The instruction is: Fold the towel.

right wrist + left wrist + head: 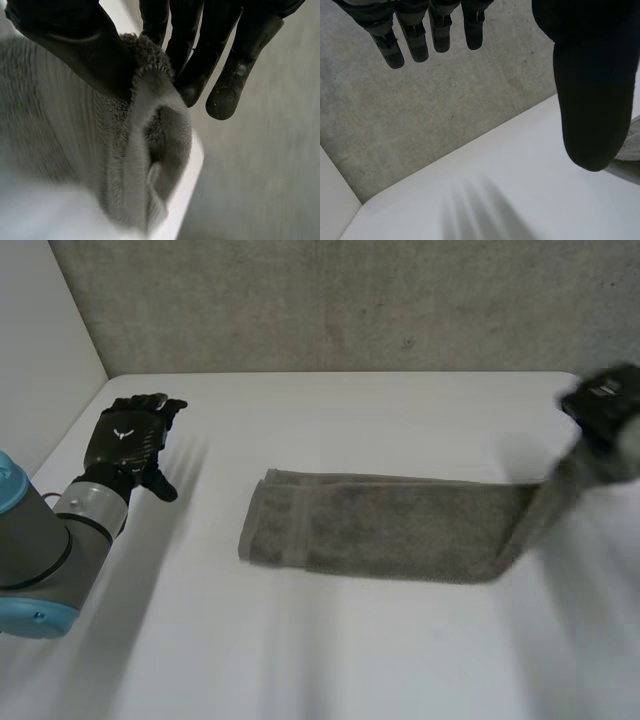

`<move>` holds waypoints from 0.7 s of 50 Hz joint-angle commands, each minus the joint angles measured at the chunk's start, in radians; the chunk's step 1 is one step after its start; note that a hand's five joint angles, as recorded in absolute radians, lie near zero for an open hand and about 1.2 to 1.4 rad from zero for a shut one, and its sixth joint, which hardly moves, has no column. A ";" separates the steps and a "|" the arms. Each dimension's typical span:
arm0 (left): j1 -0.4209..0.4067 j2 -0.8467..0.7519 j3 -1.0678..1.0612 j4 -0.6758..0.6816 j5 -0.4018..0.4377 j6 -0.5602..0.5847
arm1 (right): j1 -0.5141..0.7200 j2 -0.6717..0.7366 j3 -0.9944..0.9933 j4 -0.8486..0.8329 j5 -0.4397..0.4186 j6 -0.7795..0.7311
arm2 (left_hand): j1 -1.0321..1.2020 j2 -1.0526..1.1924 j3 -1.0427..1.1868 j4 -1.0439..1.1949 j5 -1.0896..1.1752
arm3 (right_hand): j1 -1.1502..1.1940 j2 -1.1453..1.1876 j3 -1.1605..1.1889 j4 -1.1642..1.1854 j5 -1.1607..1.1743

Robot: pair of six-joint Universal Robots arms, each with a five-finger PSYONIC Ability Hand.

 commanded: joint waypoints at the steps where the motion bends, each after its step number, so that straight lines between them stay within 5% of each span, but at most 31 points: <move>1: -0.002 0.006 -0.007 0.001 0.000 0.000 | 0.387 0.087 -0.084 -0.204 -0.002 0.092 | 0.007 0.014 0.013 0.013 -0.010 | 0.077 0.069 0.066 0.060 0.054; 7: -0.006 0.006 -0.010 0.001 0.002 0.000 | 0.621 0.269 -0.089 -0.300 -0.036 0.092 | 0.007 0.014 0.013 0.013 -0.010 | 0.077 0.069 0.066 0.060 0.054; 12: -0.009 0.006 -0.013 0.001 0.003 0.002 | 0.701 0.377 -0.090 -0.312 -0.080 0.084 | 0.007 0.014 0.013 0.013 -0.010 | 0.077 0.069 0.066 0.060 0.054; 16: -0.009 0.006 -0.013 0.001 0.003 0.002 | 0.699 0.388 -0.089 -0.321 -0.083 0.087 | 0.007 0.014 0.013 0.013 -0.010 | -0.136 -0.144 -0.147 -0.154 -0.160; 18: -0.011 0.006 -0.013 0.001 0.003 0.000 | 0.693 0.372 -0.061 -0.341 -0.090 0.099 | 0.007 0.014 0.013 0.013 -0.010 | -0.873 -0.881 -0.884 -0.890 -0.897; 21: -0.014 0.006 -0.015 0.001 0.005 0.002 | 0.681 0.307 -0.015 -0.350 -0.085 0.103 | 0.005 0.011 0.010 0.010 -0.013 | -1.144 -1.153 -1.156 -1.162 -1.168; 28: -0.049 0.021 -0.010 0.001 0.006 0.002 | 0.553 0.084 0.147 -0.341 -0.074 0.228 | -0.001 0.005 0.004 0.005 -0.019 | -1.144 -1.153 -1.156 -1.162 -1.168; 35: -0.187 0.016 0.028 0.001 0.008 0.002 | 0.414 -0.007 0.310 -0.301 -0.083 0.417 | 0.005 0.011 0.010 0.010 -0.013 | -1.144 -1.153 -1.156 -1.162 -1.168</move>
